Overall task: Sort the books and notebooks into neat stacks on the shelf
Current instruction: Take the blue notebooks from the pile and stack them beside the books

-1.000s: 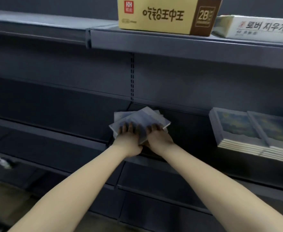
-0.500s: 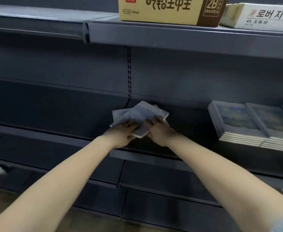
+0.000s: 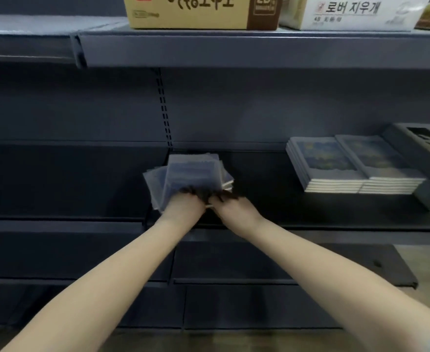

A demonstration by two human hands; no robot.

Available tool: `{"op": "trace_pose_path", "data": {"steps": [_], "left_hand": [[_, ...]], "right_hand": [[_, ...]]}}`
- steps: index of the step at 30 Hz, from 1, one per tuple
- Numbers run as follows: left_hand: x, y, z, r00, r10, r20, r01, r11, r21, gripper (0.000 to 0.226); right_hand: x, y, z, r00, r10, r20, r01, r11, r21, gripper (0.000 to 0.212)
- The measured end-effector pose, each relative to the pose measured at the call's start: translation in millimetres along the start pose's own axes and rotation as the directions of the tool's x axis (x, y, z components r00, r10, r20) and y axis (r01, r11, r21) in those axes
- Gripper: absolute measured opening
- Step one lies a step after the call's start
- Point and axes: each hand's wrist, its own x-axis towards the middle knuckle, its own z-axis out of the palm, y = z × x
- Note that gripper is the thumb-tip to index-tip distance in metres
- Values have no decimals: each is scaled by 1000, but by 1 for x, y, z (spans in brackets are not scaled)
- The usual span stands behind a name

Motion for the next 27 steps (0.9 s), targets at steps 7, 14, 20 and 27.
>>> {"op": "trace_pose_path", "data": {"steps": [7, 14, 20, 27], "left_hand": [[-19, -50, 39, 975, 73, -211, -95, 991, -96, 64], [-16, -29, 38, 956, 135, -262, -186, 966, -180, 84], [-3, 17, -18, 942, 171, -287, -228, 957, -178, 79], [40, 95, -89, 929, 221, -296, -260, 960, -99, 66]], "right_hand": [[-13, 7, -10, 992, -61, 109, 49, 993, 112, 47], [-7, 21, -16, 974, -40, 223, 11, 992, 129, 67], [-19, 68, -37, 973, 21, 231, -26, 999, 21, 70], [-55, 147, -89, 979, 149, 139, -137, 986, -96, 61]]}}
